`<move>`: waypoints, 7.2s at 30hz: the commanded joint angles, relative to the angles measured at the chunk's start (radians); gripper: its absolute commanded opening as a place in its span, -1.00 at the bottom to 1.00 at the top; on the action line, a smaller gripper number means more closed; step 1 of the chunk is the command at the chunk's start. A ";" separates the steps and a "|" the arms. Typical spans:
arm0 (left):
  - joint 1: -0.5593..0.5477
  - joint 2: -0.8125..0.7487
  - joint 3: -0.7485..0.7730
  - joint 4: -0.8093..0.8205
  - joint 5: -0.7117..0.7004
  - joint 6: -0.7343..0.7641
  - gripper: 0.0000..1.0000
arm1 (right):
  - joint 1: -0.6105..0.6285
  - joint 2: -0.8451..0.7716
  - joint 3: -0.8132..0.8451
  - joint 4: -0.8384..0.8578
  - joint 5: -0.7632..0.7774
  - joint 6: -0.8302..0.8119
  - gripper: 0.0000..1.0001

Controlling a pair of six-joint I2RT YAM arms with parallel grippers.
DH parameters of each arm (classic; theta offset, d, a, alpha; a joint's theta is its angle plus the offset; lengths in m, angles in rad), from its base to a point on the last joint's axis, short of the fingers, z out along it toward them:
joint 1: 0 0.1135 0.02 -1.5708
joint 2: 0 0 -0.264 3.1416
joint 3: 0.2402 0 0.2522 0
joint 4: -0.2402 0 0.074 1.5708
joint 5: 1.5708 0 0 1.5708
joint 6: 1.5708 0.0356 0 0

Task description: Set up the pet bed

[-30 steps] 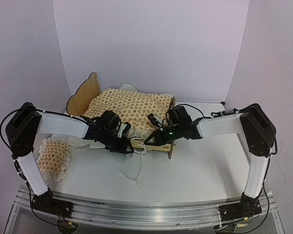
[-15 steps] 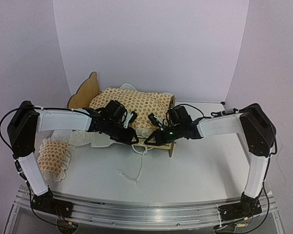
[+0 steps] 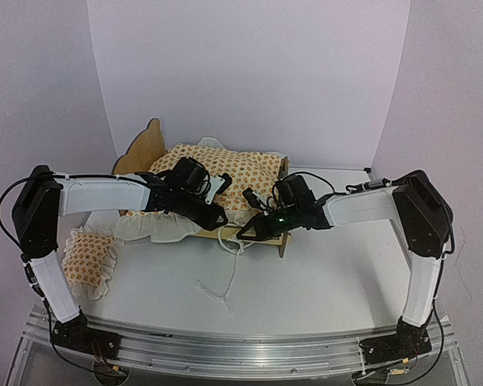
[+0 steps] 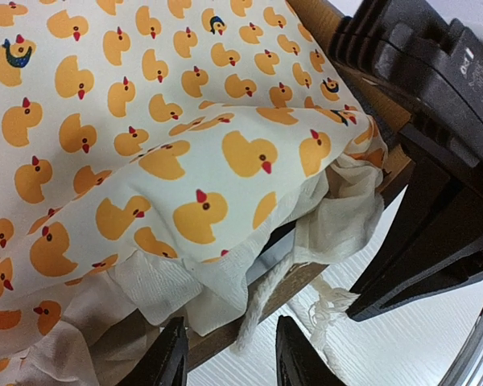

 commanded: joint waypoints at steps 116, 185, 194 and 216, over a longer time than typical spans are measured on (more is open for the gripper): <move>0.087 0.187 0.194 -0.032 0.576 0.041 -1.00 | -0.056 -0.036 0.139 -0.082 0.206 0.560 -0.25; 0.008 0.036 -0.001 -0.029 0.134 1.190 -0.54 | -0.033 0.085 0.164 -0.216 0.224 0.410 -0.88; 0.008 0.009 0.025 -0.038 0.157 1.155 -1.00 | -0.033 0.083 0.158 -0.216 0.219 0.406 -0.88; 0.044 -0.072 0.092 -0.128 0.171 0.960 -1.00 | -0.030 -0.274 0.011 -0.190 0.124 -0.124 -0.28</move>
